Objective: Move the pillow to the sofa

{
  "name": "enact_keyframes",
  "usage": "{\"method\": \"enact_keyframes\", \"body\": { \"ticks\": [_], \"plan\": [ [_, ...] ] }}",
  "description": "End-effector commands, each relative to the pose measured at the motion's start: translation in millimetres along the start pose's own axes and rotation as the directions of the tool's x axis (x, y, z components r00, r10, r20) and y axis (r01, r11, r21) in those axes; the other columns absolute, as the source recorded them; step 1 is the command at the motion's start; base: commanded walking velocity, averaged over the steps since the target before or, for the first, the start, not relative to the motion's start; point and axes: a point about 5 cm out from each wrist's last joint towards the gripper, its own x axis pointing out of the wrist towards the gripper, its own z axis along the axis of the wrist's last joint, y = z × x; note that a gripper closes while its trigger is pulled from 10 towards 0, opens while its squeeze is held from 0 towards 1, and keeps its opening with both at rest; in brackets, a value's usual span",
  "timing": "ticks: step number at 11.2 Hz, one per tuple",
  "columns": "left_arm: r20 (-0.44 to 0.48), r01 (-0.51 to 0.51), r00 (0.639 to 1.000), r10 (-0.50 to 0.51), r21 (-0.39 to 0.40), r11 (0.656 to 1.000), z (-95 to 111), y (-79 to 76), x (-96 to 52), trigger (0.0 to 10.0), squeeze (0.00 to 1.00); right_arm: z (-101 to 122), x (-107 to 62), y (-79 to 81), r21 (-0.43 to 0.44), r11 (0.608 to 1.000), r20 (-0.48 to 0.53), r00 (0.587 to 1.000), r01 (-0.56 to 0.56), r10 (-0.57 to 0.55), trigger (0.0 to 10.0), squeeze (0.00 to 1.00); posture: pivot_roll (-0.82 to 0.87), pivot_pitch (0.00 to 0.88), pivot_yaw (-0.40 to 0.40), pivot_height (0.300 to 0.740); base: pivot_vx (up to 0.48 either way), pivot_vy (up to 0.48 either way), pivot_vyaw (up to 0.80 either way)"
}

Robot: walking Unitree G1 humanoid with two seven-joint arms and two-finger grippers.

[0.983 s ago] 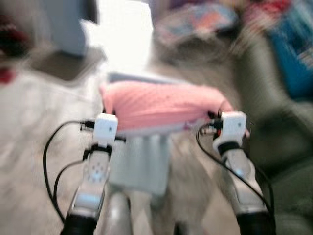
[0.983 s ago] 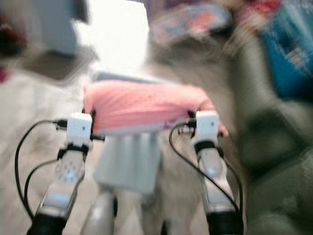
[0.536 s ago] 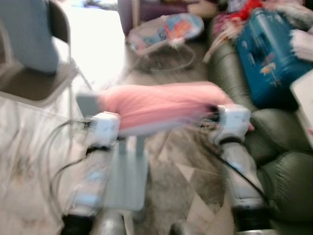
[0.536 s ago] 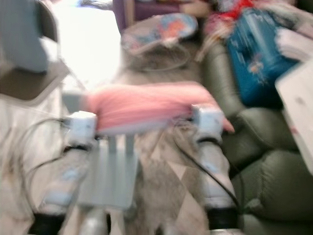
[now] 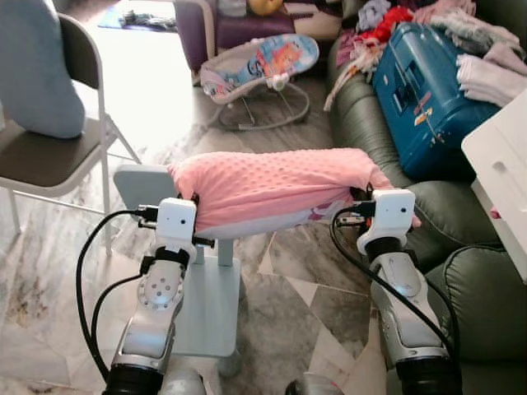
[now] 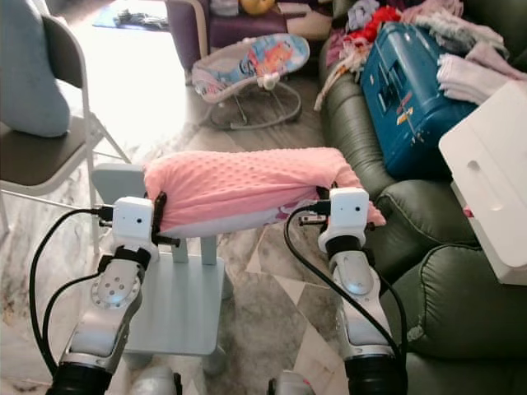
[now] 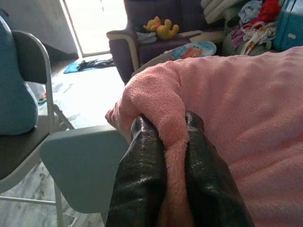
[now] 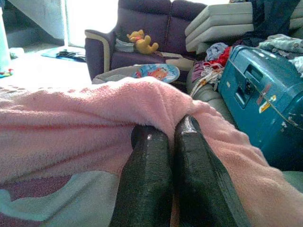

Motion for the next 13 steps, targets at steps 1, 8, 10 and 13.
{"method": "enact_keyframes", "body": {
  "ticks": [1,8,10,13],
  "plan": [
    [0.014,0.013,1.000,-0.013,-0.016,1.000,5.0,-2.3,-0.4,10.0,0.00,2.4,-0.6,-10.9,-0.001,0.999,0.005,0.999,0.038,-0.038,10.0,0.00,-0.05,0.079,-0.047,0.740,0.000,0.000,0.00],
    [0.007,0.033,0.999,-0.033,-0.023,0.999,5.6,-2.5,-3.0,10.0,0.00,-2.1,-2.7,-10.8,-0.003,0.999,-0.020,0.999,0.041,-0.041,10.0,0.00,-0.05,0.093,-0.043,0.740,0.000,0.374,-0.06],
    [0.006,0.037,0.999,-0.037,-0.022,0.999,5.8,-2.9,-3.4,10.0,0.00,-3.2,-2.9,-11.3,-0.005,0.999,-0.026,0.999,0.041,-0.041,10.0,0.00,-0.05,0.095,-0.044,0.740,0.000,0.461,0.00],
    [0.003,0.045,0.999,-0.045,-0.020,0.999,5.6,-3.8,-4.2,10.0,0.00,-3.4,-2.6,-11.7,-0.007,0.999,-0.028,0.999,0.041,-0.041,10.0,0.00,-0.05,0.097,-0.044,0.740,0.000,0.461,0.00]
  ]
}}
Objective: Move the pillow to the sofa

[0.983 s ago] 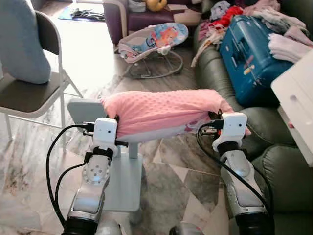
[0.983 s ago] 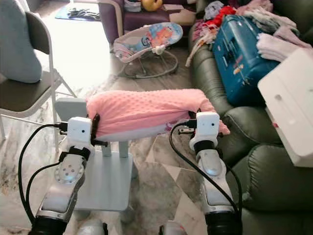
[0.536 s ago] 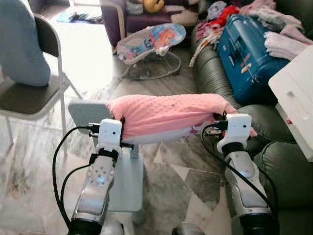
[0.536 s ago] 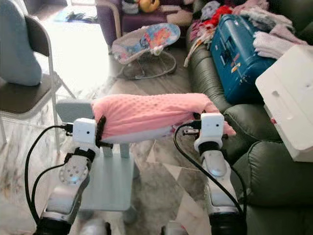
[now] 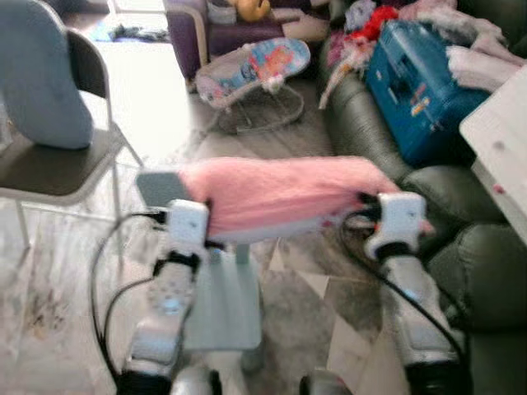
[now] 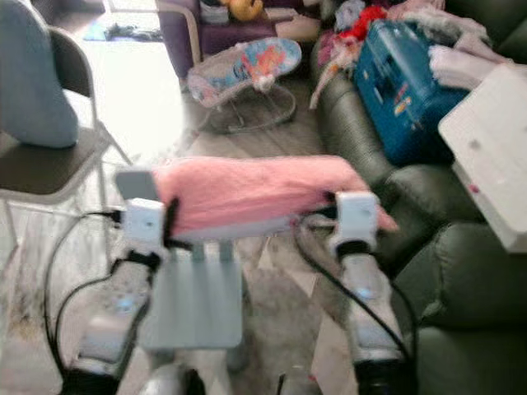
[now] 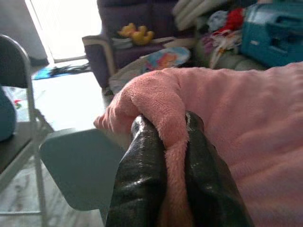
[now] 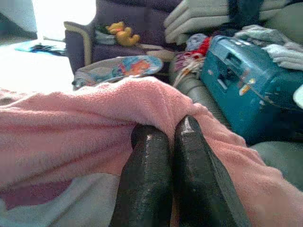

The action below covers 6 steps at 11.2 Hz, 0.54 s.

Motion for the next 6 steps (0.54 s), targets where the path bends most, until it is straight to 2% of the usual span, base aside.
{"method": "enact_keyframes", "body": {
  "ticks": [1,2,4,6],
  "plan": [
    [0.005,-0.025,1.000,0.025,0.016,1.000,2.4,9.3,-0.8,10.0,0.00,3.7,1.8,2.1,0.008,1.000,0.015,1.000,-0.003,0.002,10.0,0.00,-0.05,0.098,-0.044,0.740,0.000,0.461,0.00],
    [0.006,-0.022,1.000,0.022,0.018,1.000,2.4,9.4,-1.1,10.0,0.00,3.2,2.1,2.6,0.007,1.000,0.012,1.000,-0.003,0.003,10.0,0.00,-0.05,0.098,-0.043,0.740,0.000,0.469,0.00],
    [0.003,-0.022,1.000,0.022,0.014,1.000,2.3,9.7,-1.5,10.0,0.00,2.4,2.6,3.4,0.005,1.000,0.006,1.000,-0.006,0.006,10.0,0.00,-0.05,0.099,-0.043,0.740,0.000,0.463,-0.65],
    [0.017,-0.012,1.000,0.012,0.029,1.000,3.5,9.2,-1.8,10.0,0.00,2.3,2.9,3.7,0.005,1.000,0.005,1.000,-0.006,0.006,10.0,0.00,-0.05,0.098,-0.042,0.740,0.000,0.000,-0.80]
  ]
}}
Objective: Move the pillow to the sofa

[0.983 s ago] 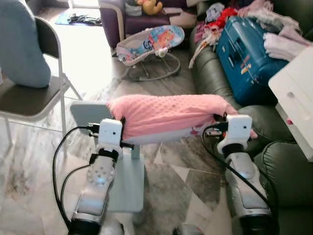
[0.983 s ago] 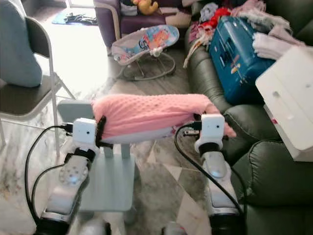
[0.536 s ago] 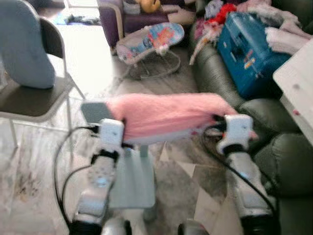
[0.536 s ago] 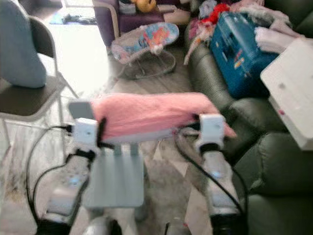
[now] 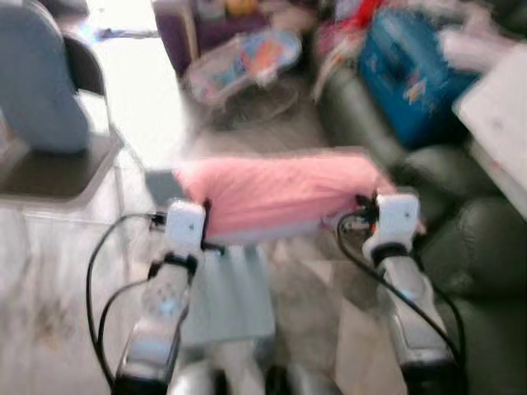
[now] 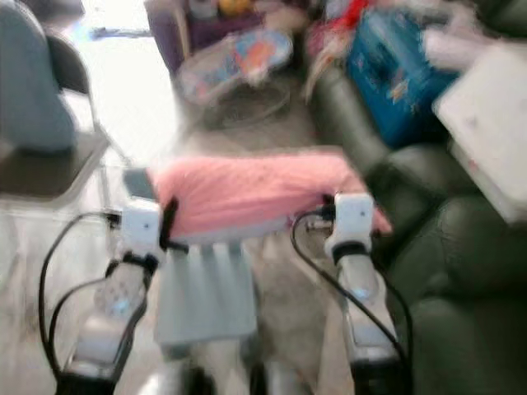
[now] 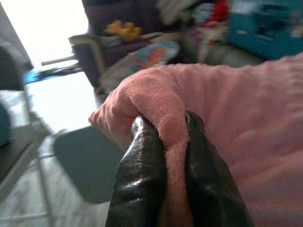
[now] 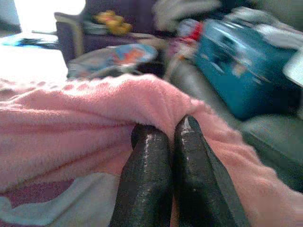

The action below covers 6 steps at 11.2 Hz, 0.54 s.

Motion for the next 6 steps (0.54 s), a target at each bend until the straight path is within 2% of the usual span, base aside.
{"method": "enact_keyframes", "body": {
  "ticks": [1,6],
  "plan": [
    [0.022,-0.003,1.000,0.003,0.011,1.000,5.0,3.3,0.7,10.0,0.00,6.9,1.7,-2.1,0.003,1.000,0.029,0.999,0.013,-0.013,10.0,0.00,-0.05,0.100,-0.043,0.740,0.000,0.000,-0.80],
    [0.024,0.022,0.999,-0.022,-0.010,1.000,6.0,1.0,0.9,10.0,0.00,6.7,2.5,-2.5,0.000,1.000,0.028,0.999,0.018,-0.018,10.0,0.00,-0.05,0.104,-0.040,0.740,0.000,0.000,-0.80]
  ]
}}
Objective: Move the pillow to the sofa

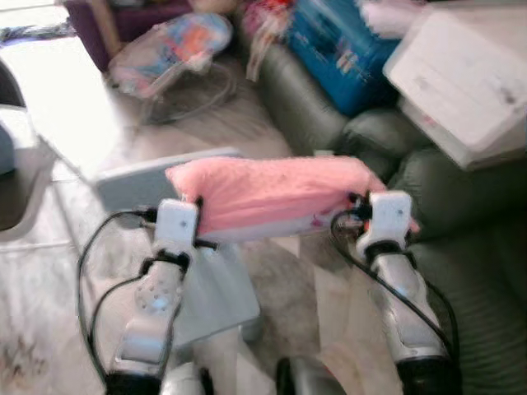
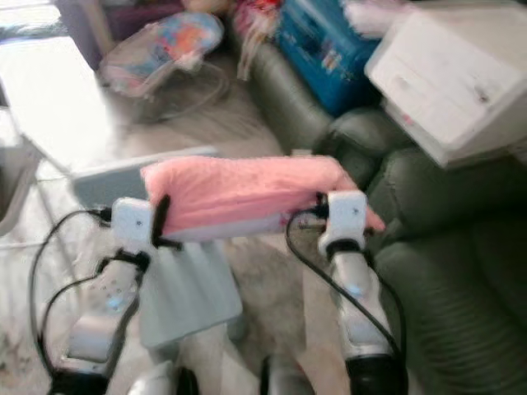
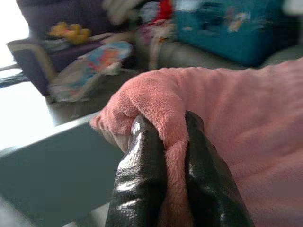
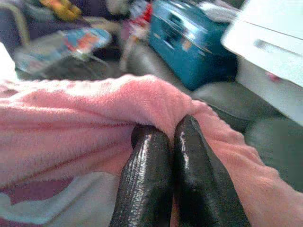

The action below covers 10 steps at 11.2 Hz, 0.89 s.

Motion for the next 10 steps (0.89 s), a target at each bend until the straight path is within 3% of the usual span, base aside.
{"method": "enact_keyframes", "body": {
  "ticks": [1,10],
  "plan": [
    [0.006,0.006,1.000,-0.006,0.000,1.000,1.7,0.8,-0.6,10.0,0.00,6.9,1.9,-2.6,0.007,1.000,0.031,0.999,0.020,-0.020,10.0,0.00,-0.05,0.104,-0.040,0.740,0.000,0.000,-0.80],
    [0.011,0.079,0.997,-0.079,-0.058,0.995,4.7,-4.1,1.4,10.0,0.00,7.4,4.4,-2.3,0.002,1.000,0.031,0.999,0.021,-0.021,10.0,0.00,-0.05,0.104,-0.040,0.740,0.000,0.000,-0.80]
  ]
}}
